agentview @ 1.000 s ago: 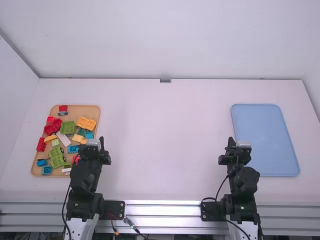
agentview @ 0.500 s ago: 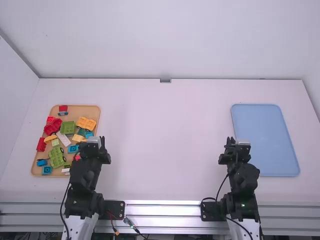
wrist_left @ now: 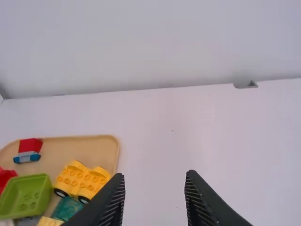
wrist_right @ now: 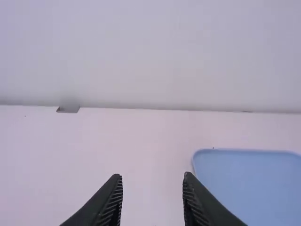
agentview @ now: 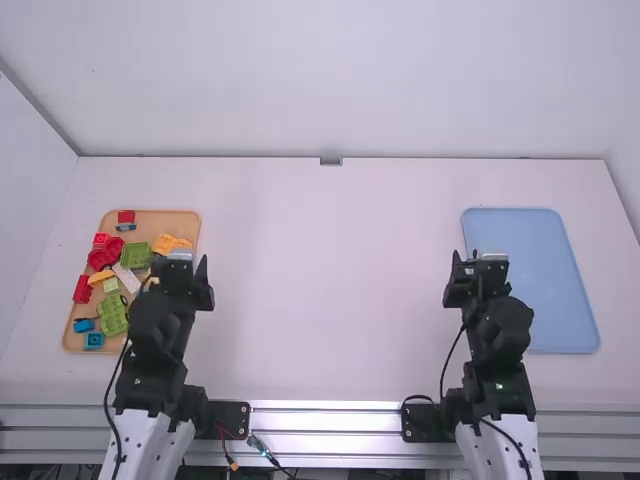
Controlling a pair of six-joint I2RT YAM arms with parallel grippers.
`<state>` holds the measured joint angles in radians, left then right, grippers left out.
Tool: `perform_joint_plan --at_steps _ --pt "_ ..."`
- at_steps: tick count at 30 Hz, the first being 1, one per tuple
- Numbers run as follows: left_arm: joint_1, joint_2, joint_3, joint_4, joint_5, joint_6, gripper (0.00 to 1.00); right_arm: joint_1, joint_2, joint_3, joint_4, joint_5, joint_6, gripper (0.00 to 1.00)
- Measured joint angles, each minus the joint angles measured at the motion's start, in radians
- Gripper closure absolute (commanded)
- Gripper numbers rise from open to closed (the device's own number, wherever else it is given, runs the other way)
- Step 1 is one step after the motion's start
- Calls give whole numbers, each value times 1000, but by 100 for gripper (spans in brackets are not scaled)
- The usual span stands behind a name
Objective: Assemble lego blocks to make yellow taxi
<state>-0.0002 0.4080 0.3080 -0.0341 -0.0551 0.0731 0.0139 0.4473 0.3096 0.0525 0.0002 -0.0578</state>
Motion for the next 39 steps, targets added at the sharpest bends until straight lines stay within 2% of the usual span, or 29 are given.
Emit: perform_joint_plan --at_steps 9,21,25,33,39 --pt "5 209 167 51 -36 19 44 14 230 169 24 -2 14 44" --pt "39 511 404 74 -101 -177 20 26 539 402 72 -4 23 20" --pt "55 594 482 50 -115 -229 16 32 607 453 80 -4 20 16" --pt "62 871 799 -151 -142 -342 6 37 742 552 86 -4 14 6" --pt "87 1206 1227 -463 -152 -459 2 39 809 603 92 -4 5 2"
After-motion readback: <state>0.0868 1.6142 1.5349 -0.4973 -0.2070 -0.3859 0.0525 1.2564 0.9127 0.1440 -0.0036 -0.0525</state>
